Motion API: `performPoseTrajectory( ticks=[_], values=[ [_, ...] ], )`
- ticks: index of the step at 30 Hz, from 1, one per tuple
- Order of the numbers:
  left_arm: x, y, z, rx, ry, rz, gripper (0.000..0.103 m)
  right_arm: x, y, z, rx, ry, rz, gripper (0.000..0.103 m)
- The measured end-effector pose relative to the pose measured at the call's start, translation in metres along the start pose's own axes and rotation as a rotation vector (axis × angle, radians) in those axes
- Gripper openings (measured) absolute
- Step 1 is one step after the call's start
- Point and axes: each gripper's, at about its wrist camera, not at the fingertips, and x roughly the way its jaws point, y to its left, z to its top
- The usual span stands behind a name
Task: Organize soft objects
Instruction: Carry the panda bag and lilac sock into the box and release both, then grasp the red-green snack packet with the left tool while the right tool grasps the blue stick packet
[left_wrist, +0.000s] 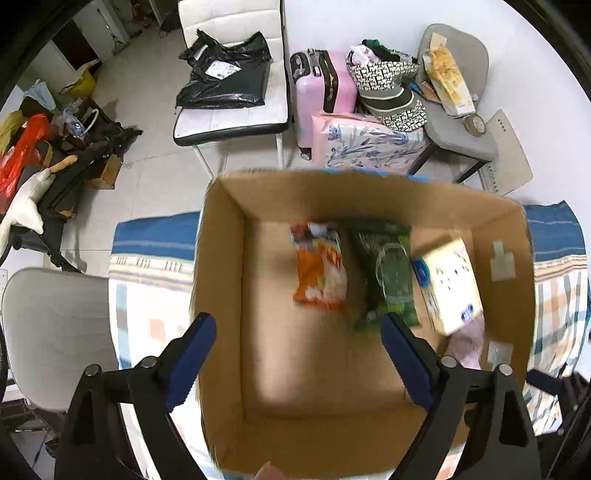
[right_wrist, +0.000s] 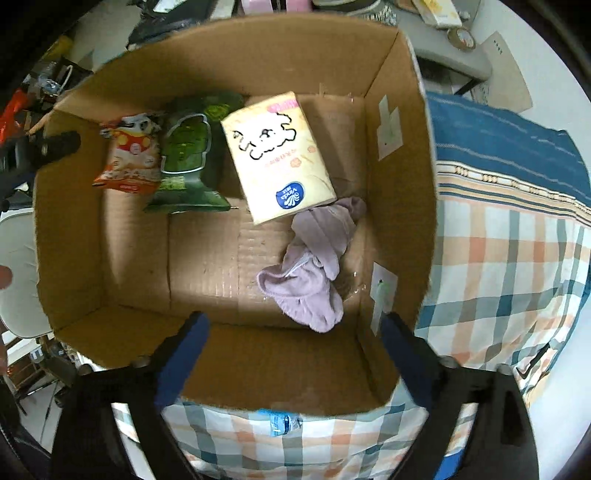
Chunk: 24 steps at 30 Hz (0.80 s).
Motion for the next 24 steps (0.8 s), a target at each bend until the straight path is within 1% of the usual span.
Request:
performPoseTrajectory(
  ticks=[2,6,9,12,14,18,20,24],
  values=[
    [-0.014,-0.002,-0.018,-0.007,-0.028,-0.015,0.1,-0.009,0.002,-0.01,-0.002,-0.03,0.003,0.103],
    [-0.04,-0.005,-0.043,-0.02,-0.093,-0.006,0.101,-0.024,0.007,-0.026,-0.001,-0.096,0.003,0.103],
    [-0.056,-0.006,-0.061,-0.025,-0.12,-0.019,0.101,-0.032,0.009,-0.036,-0.006,-0.143,0.002,0.103],
    [-0.068,-0.007,-0.077,-0.023,-0.125,-0.032,0.101,-0.045,0.011,-0.046,-0.006,-0.182,0.013,0.103],
    [-0.075,-0.009,-0.088,-0.015,-0.123,-0.024,0.101,-0.053,0.012,-0.052,-0.012,-0.204,0.015,0.103],
    [-0.091,-0.005,-0.101,-0.049,-0.144,-0.026,0.101,-0.067,0.014,-0.069,-0.02,-0.229,0.028,0.103],
    [-0.098,-0.003,-0.111,-0.064,-0.157,-0.033,0.101,-0.074,0.017,-0.078,-0.032,-0.247,0.019,0.103],
    [-0.101,0.004,-0.129,-0.102,-0.162,-0.02,0.101,-0.086,0.019,-0.093,-0.041,-0.278,0.04,0.103]
  ],
)
